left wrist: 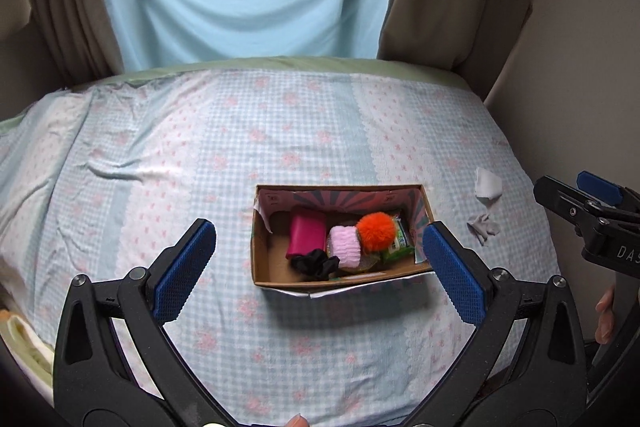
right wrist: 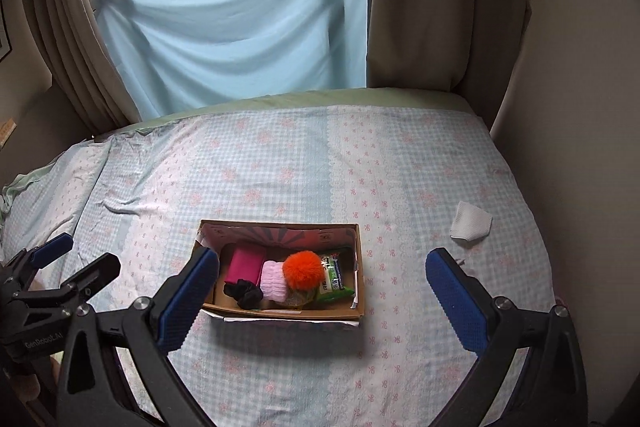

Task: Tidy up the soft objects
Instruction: 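Open both tools to drop sock and pompom, then withdraw, then grasp the grey cloth with the left tool while the right tool grasps the white mesh cloth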

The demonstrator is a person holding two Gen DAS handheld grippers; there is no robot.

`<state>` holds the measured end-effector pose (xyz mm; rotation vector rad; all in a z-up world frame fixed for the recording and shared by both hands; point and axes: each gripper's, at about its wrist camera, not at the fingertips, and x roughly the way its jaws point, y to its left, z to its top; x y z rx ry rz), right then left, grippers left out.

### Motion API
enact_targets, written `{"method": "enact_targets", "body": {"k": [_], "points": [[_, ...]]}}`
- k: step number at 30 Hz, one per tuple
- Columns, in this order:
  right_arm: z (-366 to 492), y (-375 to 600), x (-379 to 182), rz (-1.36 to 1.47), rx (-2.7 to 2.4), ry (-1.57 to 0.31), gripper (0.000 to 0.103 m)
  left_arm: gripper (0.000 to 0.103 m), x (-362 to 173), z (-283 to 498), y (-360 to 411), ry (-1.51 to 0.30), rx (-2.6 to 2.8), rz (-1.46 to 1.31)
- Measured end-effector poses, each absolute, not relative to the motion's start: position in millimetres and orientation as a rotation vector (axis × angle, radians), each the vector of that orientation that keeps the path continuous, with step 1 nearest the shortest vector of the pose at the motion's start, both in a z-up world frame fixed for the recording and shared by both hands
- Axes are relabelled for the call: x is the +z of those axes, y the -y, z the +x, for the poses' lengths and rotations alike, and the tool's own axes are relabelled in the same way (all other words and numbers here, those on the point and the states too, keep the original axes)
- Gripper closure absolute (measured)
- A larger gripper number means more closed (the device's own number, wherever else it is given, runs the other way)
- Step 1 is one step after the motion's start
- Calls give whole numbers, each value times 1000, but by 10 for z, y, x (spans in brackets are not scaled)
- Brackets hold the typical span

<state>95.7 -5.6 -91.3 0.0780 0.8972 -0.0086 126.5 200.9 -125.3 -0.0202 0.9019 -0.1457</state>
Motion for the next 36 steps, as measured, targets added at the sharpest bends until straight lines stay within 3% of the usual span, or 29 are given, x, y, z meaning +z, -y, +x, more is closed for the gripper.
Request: {"method": "enact_targets", "body": {"k": [11,22,29,36], "points": [[663,788,-668,79,-122,-826,0,0,-926,1080,-1585,-829,-227,-41],[976,2188,-707,38,-86,-822,0,0,-1065,1179,-426,-838,-251,-56],[1444,2943,-1171,-6,6,-889,0,0,-1412,1344,565,-882,-259,-63],[1929,3439,-1982,-47,152,-980,0,0,-2208,1603,1460,-967,-222,-70]]}}
